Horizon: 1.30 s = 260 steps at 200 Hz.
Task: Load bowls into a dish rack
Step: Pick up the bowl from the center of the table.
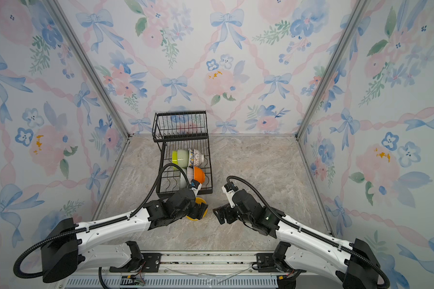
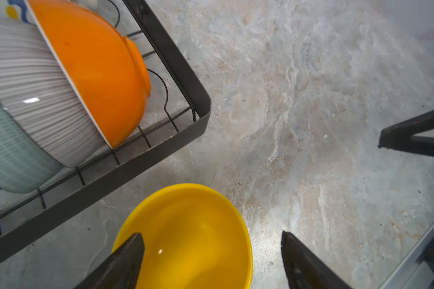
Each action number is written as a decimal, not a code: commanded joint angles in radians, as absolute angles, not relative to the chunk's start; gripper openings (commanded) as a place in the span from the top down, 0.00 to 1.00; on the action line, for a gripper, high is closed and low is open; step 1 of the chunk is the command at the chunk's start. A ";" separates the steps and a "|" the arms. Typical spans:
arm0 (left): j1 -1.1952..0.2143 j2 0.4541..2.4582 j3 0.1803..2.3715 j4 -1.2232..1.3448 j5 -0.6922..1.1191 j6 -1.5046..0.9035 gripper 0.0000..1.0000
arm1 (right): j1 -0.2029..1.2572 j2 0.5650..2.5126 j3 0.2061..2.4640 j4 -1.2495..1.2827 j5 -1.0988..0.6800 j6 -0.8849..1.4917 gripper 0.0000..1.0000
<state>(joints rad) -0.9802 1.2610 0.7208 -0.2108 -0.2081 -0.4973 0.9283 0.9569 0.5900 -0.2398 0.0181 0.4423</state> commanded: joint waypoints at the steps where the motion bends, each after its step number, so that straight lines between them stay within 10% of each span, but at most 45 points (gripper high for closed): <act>1: -0.997 1.313 0.775 -0.198 -0.181 -0.480 0.16 | 0.919 0.938 0.541 -0.195 0.000 0.491 0.04; 107: -1.055 1.519 0.844 -0.213 -0.209 -0.498 0.53 | 0.917 0.821 0.411 -0.167 0.044 0.566 0.04; 260: -1.068 1.512 0.810 -0.266 -0.295 -0.568 0.80 | 0.914 0.831 0.396 -0.143 0.054 0.589 0.04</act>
